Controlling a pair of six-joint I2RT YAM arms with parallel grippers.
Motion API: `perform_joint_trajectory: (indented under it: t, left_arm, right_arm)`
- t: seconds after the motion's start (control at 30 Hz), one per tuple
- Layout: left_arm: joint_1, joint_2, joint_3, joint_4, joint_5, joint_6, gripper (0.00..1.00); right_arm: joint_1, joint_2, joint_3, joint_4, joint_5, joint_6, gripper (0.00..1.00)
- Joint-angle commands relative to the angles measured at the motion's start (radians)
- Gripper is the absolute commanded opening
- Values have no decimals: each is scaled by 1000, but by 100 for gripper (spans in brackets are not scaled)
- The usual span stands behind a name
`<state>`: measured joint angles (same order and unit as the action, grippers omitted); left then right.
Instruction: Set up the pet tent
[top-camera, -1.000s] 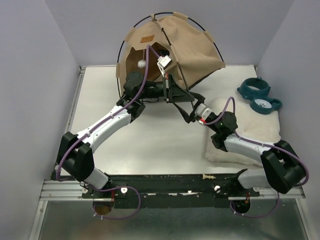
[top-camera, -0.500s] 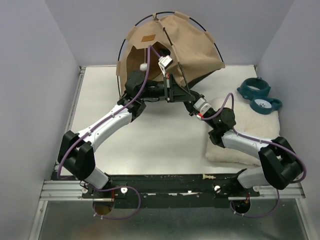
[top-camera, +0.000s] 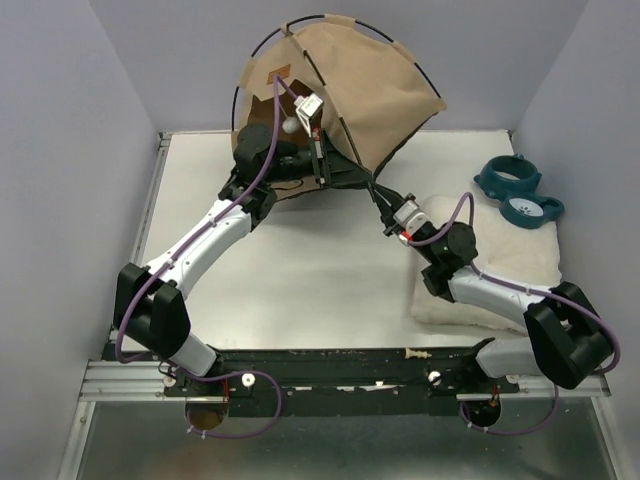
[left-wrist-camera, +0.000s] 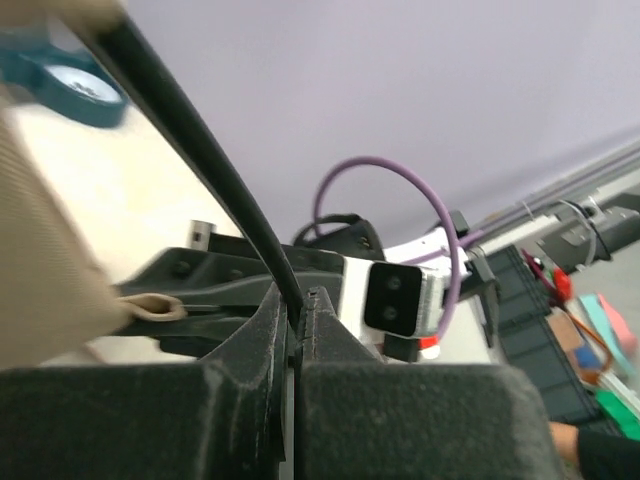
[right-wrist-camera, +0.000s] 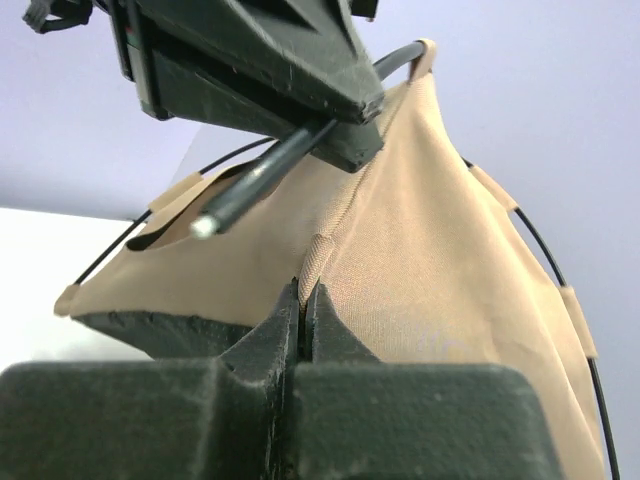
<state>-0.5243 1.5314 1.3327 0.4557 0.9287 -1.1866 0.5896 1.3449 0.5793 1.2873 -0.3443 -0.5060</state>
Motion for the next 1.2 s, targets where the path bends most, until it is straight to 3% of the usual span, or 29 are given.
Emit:
perform_joint_trajectory:
  t: [0.0,0.13,0.47,0.63,1.17]
  left_arm:
    - [82,-20,49,-32,-108,191,0]
    - [98,-21,71,-91,-159,280,0]
    - [139,-8,65,-66,-238,246,0]
    - [139,7,71,-55,-252,197,0]
    - [115,15,76,-98,-312,171,0]
  right_arm:
    - [6,-38,-45,26,4,14,1]
    - [4,-62,-67,7,-24,27,1]
    - [4,-145,-156,-37,-87,23,1]
    - [10,-145,-173,-34,-166,-28,1]
    - [47,-116,-203,32,-228,-152,1]
